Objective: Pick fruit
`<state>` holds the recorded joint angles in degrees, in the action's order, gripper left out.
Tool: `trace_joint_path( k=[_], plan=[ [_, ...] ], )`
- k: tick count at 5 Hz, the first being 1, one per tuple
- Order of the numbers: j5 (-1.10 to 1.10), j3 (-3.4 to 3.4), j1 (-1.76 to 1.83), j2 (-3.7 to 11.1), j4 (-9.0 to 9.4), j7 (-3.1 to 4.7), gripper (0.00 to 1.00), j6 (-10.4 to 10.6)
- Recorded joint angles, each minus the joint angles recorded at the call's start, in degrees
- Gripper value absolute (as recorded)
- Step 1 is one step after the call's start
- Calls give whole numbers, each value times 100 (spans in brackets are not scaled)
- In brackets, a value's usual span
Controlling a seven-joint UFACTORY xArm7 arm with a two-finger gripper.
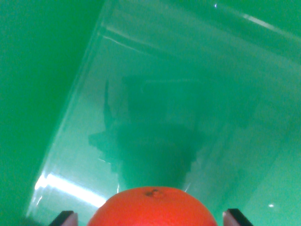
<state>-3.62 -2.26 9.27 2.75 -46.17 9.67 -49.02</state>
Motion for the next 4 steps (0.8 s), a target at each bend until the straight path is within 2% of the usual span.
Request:
trace_joint_path(
  k=[1,2,3,4],
  plan=[
    [0,0,0,0,0,0,100,0],
    [12,-2,-1,-100,-140,16,100,-240],
    [12,-2,-1,-100,-140,16,100,-240],
    [25,-5,-3,-200,-279,31,100,-479]
  ],
)
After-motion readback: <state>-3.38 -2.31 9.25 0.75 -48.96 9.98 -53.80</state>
